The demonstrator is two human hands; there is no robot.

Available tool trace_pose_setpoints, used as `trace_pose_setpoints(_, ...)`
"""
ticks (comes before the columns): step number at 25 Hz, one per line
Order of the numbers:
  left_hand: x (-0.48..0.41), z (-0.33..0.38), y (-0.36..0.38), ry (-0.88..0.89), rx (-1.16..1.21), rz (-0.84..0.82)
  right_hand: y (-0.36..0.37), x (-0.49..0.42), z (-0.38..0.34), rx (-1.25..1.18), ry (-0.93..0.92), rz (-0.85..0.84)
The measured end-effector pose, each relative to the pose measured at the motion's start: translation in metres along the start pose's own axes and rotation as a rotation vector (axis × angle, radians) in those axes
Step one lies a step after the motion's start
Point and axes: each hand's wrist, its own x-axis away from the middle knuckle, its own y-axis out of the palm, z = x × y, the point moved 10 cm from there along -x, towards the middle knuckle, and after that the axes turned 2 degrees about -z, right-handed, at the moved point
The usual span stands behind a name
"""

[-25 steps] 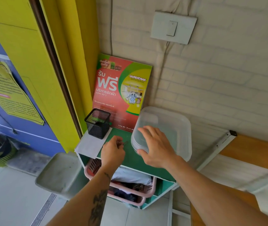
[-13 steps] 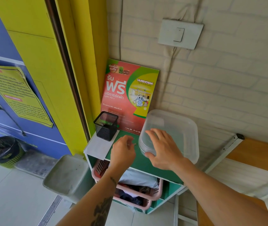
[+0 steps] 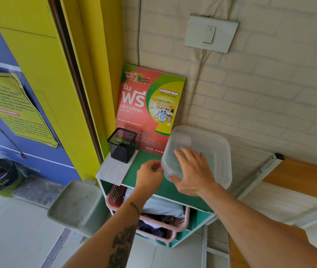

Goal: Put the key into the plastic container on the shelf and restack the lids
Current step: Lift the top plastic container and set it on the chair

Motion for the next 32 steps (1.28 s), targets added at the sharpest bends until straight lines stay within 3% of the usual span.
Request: trace_pose_setpoints(32, -0.01, -0.007, 0.007, -0.076, 0.097, -0.068, -0.016, -0.005, -0.035, 0.383, -0.231, -0.142)
